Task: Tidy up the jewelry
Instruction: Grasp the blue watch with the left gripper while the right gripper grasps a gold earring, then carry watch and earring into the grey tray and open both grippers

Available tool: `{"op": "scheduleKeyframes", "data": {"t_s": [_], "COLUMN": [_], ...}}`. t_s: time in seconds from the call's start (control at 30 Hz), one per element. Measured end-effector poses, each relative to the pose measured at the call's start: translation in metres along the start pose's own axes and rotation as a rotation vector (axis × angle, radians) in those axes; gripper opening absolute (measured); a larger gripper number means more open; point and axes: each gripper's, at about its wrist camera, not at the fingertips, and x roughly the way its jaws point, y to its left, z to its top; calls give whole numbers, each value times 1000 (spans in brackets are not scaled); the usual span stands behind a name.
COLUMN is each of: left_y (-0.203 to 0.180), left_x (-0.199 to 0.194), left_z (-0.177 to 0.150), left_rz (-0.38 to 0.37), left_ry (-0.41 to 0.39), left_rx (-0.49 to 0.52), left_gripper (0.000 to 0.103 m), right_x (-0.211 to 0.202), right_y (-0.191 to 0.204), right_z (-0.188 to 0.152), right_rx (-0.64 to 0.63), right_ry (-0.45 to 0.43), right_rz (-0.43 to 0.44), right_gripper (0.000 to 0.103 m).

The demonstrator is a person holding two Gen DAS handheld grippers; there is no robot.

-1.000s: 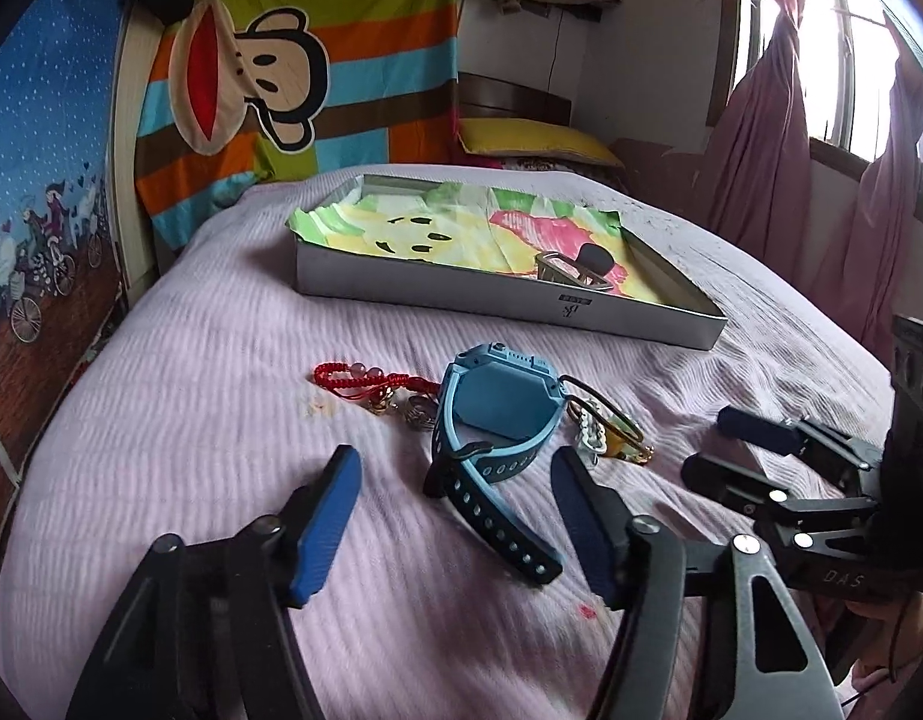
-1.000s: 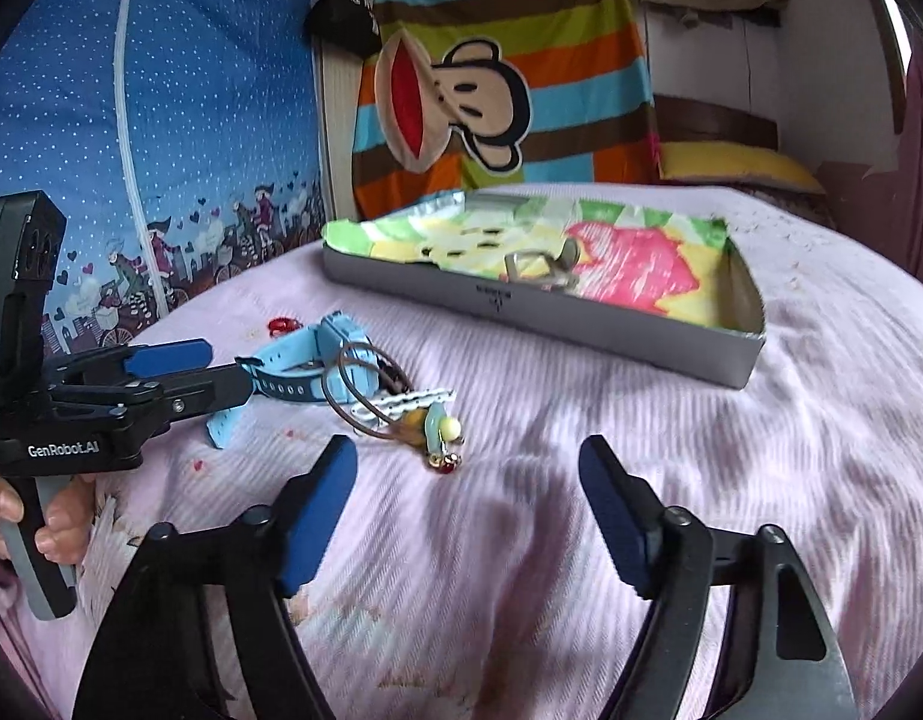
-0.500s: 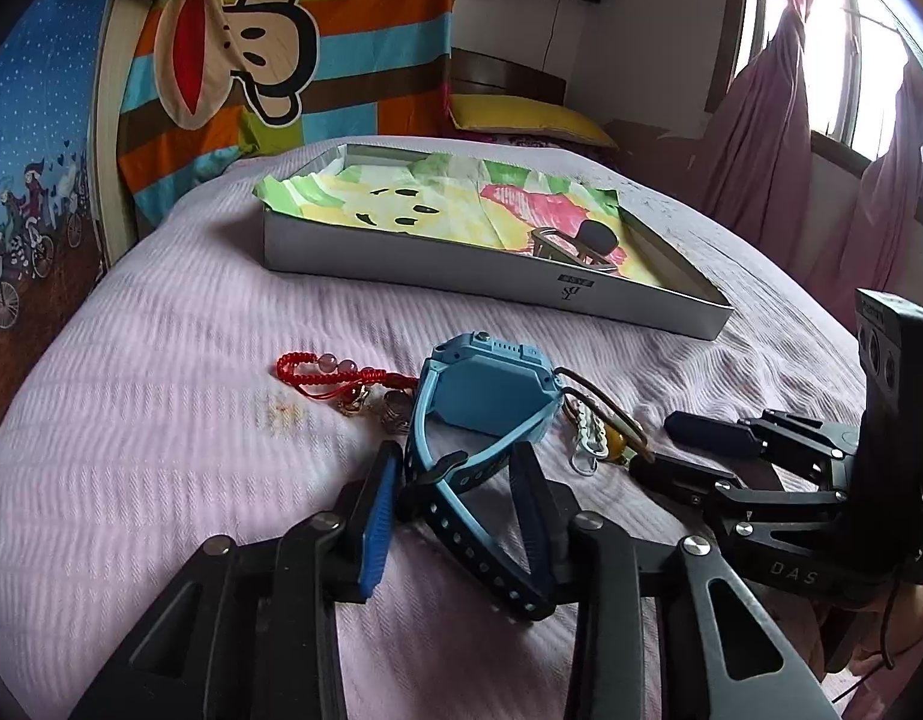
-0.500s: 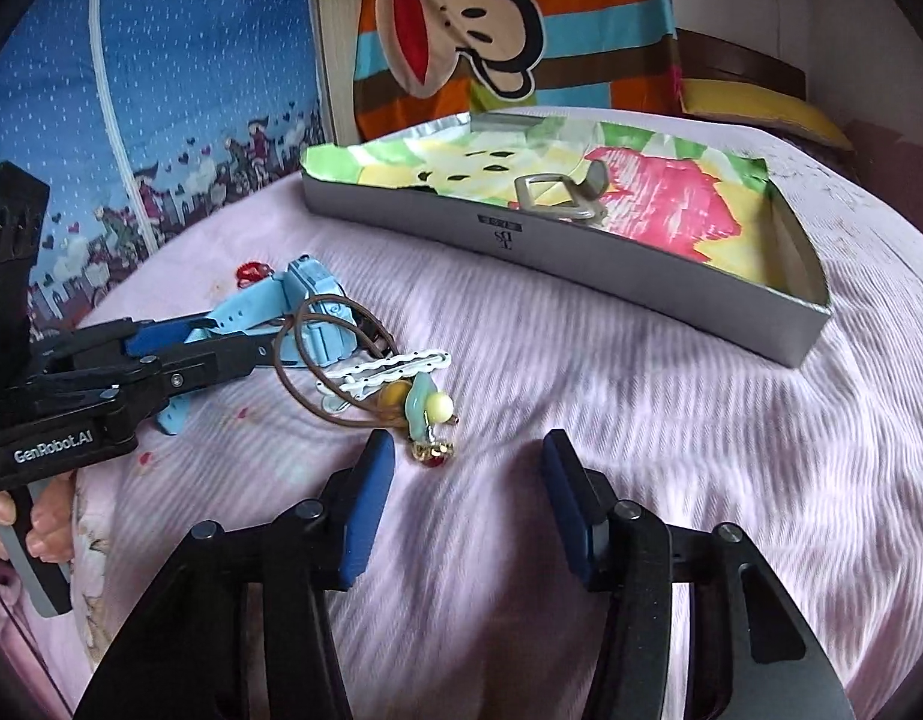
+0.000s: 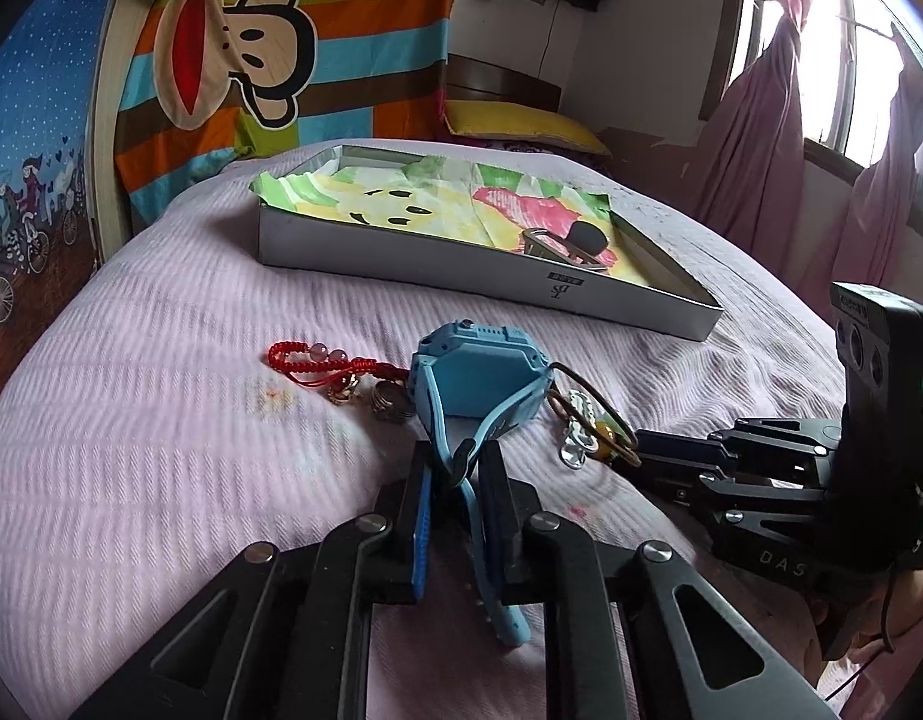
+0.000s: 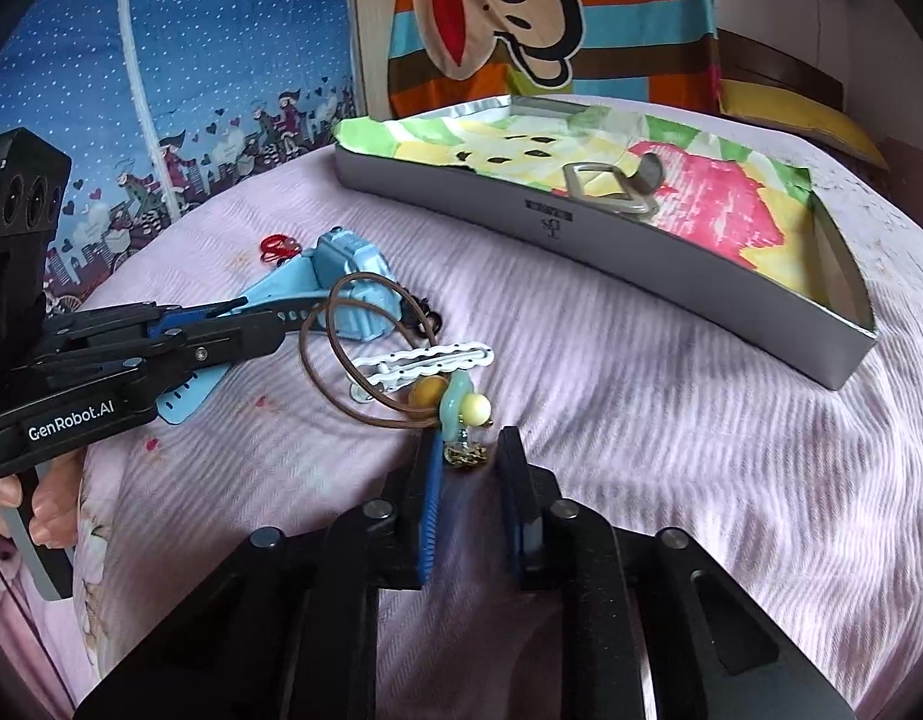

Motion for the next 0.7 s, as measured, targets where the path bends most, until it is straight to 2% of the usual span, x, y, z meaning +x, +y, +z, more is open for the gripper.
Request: {"op": "scheduleKeyframes", "data": {"t_s": [0.13,0.37,0.7], "left_y": [-2,-10,-13], "left_x": [-2,-19,-52], "left_z": [-2,-8,-7], "left_rz": [1,18,52], "left_ry": [-9,-50,-143], "left_rx": [9,13,-24], "left_gripper": [13,11,10], "right_x": [-5,-26,-50], "right_y": [-2,-2,-2], "right_z": [-2,-14,-25], "right_rx": [9,0,19], "right_ry": [-1,-31,-157], "right_rz": [28,28,52], "right_gripper": [13,13,13]}}
